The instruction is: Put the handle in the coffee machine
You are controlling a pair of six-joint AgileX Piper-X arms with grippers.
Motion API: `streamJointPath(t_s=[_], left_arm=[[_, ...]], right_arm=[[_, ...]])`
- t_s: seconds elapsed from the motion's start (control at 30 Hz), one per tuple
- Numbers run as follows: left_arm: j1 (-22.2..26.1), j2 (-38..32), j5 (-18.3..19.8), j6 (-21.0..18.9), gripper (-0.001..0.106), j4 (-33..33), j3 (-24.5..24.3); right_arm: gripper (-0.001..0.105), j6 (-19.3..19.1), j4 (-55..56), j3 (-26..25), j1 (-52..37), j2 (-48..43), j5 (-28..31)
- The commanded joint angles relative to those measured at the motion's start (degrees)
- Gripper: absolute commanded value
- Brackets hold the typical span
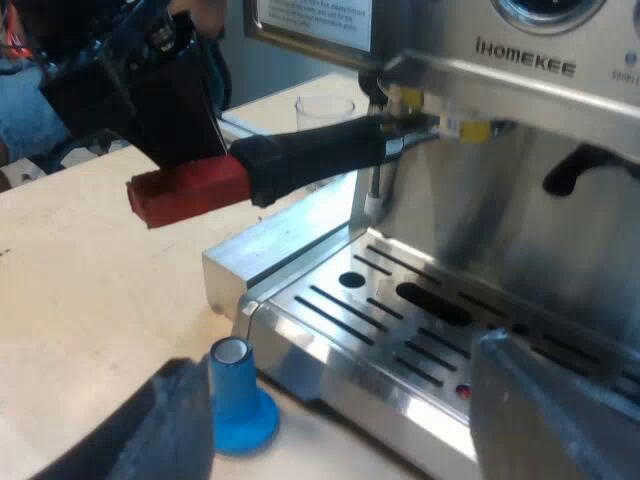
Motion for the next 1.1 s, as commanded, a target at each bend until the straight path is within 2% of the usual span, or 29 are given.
streamJointPath(t_s=[0.03, 0.1, 0.2, 0.4, 0.57, 0.73, 0.83, 0.87, 1.1], left_arm=[[-3.7, 0.1, 9.6, -2.0, 0.0, 1.4, 0.2], [-4.5, 0.1, 9.6, -2.3, 0.0, 1.4, 0.2], [-5.5, 0.1, 9.6, -3.2, 0.0, 1.4, 0.2], [-7.3, 0.1, 10.6, -4.3, 0.0, 1.2, 0.2], [-9.2, 0.1, 11.5, -4.4, 0.0, 1.0, 0.2], [-13.1, 0.1, 11.5, -4.4, 0.0, -1.0, 0.2], [-13.6, 0.1, 11.5, -4.4, 0.0, -1.2, 0.2], [-15.4, 0.1, 11.5, -4.4, 0.0, -1.6, -1.0], [-15.8, 0.1, 13.1, -4.4, 0.0, -6.2, -4.3]], right_arm=[[0.062, 2.0, 4.8, -3.0, -1.9, -0.4, -2.9], [0.067, 5.1, 8.2, -4.9, -4.1, -0.4, -5.4], [0.07, 6.9, 12.8, -6.9, -7.3, -0.4, -8.9], [0.07, 7.4, 14.3, -7.7, -11.4, -0.4, -13.0], [0.07, 7.4, 14.4, -7.7, -11.6, -0.4, -13.0], [0.07, 7.4, 15.2, -7.7, -11.6, -0.4, -13.0], [0.07, 7.4, 15.3, -7.7, -11.6, -0.4, -13.0], [0.07, 7.4, 15.3, -7.7, -11.6, -0.4, -13.0], [0.07, 7.4, 15.3, -7.7, -11.6, -0.4, -13.0]])
